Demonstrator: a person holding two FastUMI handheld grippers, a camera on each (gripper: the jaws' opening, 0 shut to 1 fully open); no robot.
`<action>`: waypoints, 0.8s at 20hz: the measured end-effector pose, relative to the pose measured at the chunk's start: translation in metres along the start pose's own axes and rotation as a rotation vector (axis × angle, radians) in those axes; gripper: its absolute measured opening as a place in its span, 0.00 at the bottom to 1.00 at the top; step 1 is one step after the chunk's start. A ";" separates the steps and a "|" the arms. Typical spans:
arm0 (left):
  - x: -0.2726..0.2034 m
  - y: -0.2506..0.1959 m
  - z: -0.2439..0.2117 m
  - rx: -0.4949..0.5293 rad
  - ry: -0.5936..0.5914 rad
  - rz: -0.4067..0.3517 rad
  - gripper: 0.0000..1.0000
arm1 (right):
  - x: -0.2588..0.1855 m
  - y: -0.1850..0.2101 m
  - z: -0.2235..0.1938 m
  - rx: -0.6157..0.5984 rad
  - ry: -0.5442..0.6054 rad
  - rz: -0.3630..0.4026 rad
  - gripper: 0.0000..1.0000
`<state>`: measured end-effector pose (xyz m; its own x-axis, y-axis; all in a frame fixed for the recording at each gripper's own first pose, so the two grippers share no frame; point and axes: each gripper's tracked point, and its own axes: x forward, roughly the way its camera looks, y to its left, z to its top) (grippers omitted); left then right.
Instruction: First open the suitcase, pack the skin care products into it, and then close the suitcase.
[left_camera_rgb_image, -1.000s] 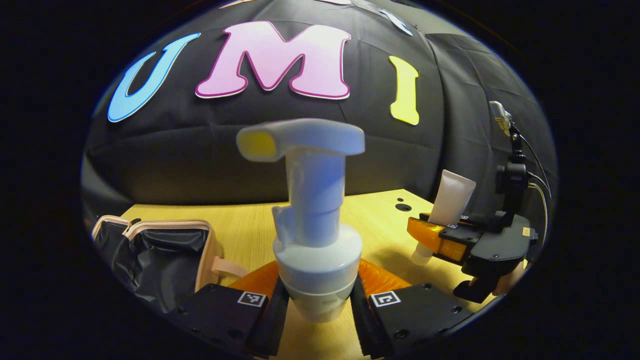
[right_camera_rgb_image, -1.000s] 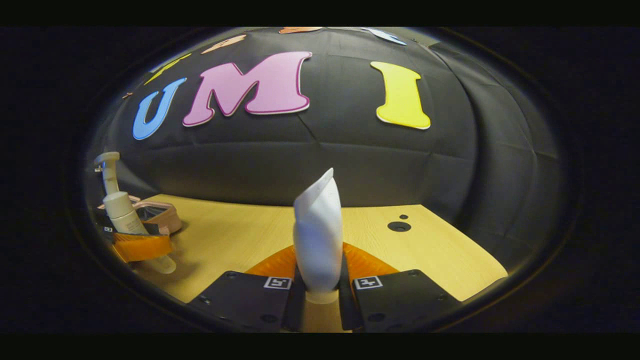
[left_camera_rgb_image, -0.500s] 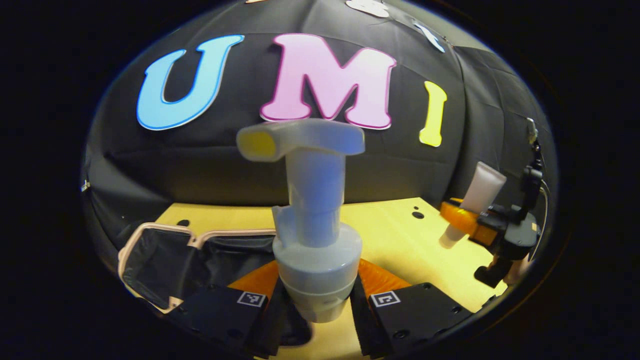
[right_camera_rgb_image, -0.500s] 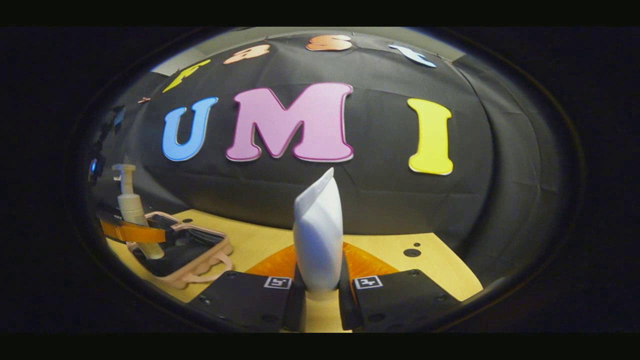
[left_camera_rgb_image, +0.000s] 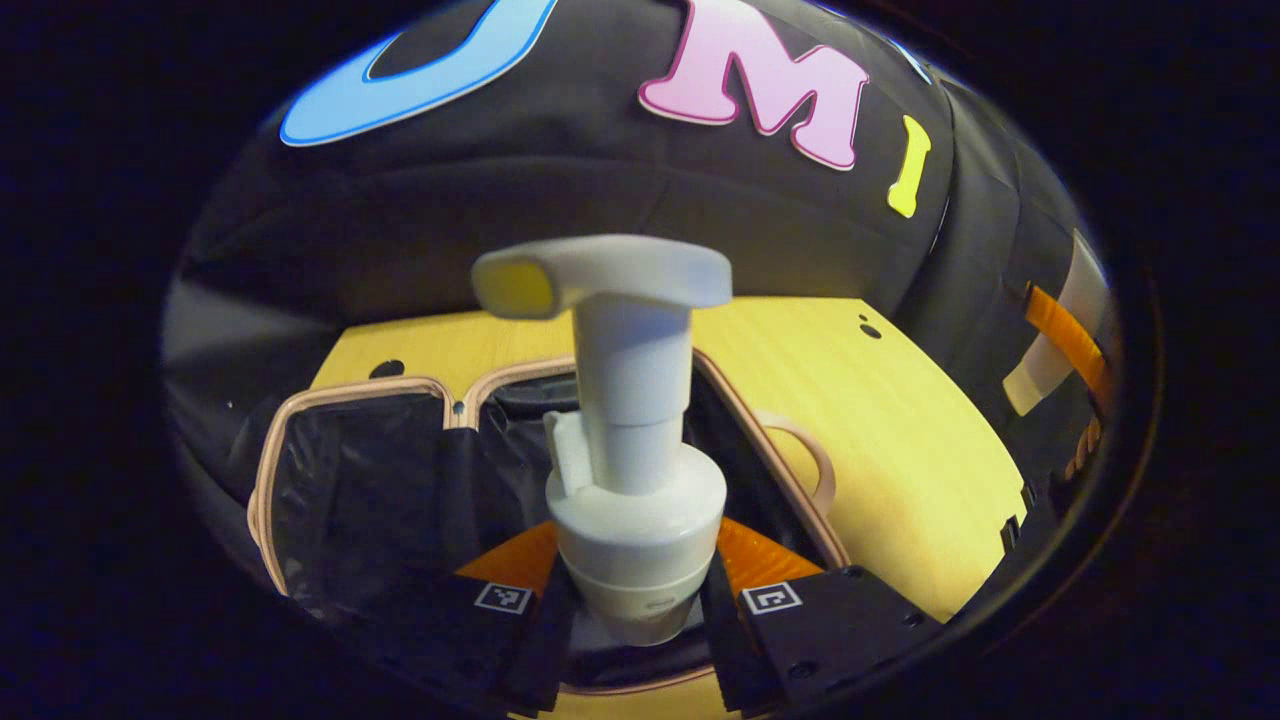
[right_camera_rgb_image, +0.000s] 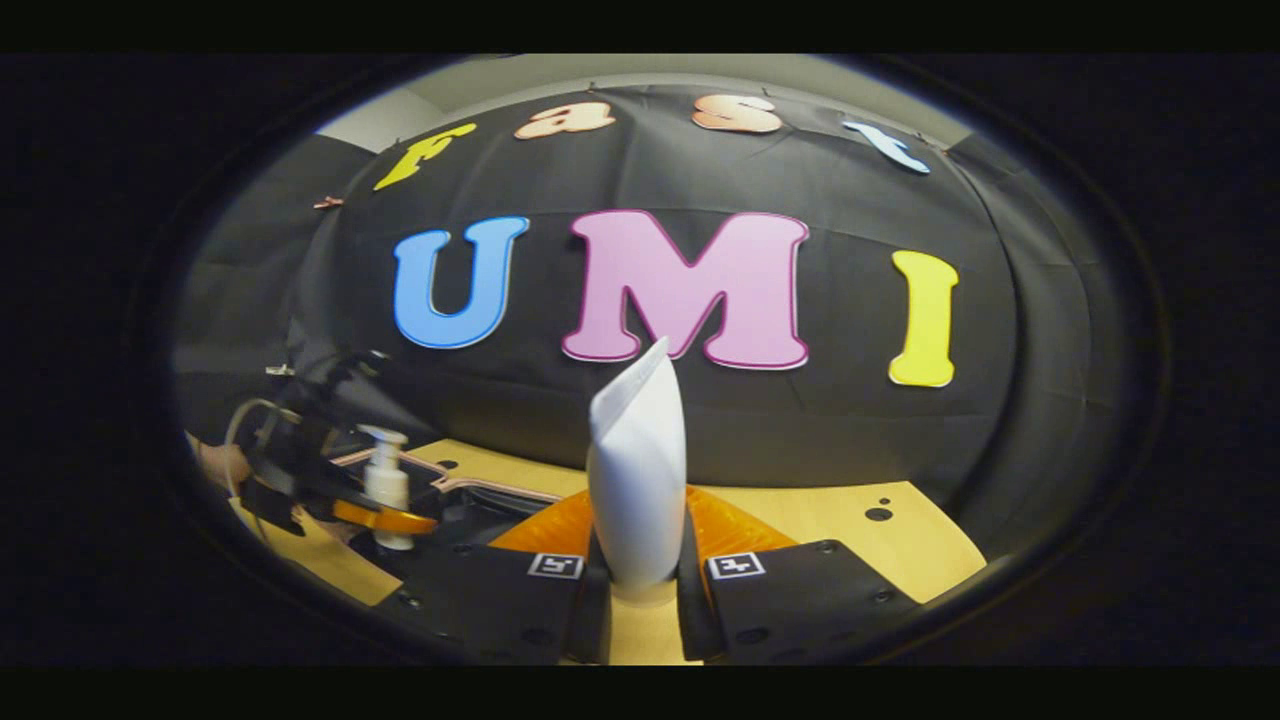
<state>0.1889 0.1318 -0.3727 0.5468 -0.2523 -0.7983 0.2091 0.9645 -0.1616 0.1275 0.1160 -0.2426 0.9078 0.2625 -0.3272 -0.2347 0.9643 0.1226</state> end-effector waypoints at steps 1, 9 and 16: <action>0.012 0.003 -0.012 0.003 0.067 -0.024 0.61 | -0.003 0.012 0.000 0.012 0.003 0.011 0.34; 0.059 0.015 -0.042 -0.078 0.457 -0.066 0.61 | -0.017 0.068 -0.017 0.110 0.099 0.097 0.30; 0.062 0.018 -0.040 -0.091 0.506 0.052 0.66 | -0.005 0.061 -0.029 0.165 0.177 0.088 0.30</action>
<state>0.1940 0.1366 -0.4481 0.0894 -0.1563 -0.9837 0.1085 0.9833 -0.1464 0.0983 0.1745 -0.2610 0.8081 0.3609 -0.4655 -0.2368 0.9227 0.3044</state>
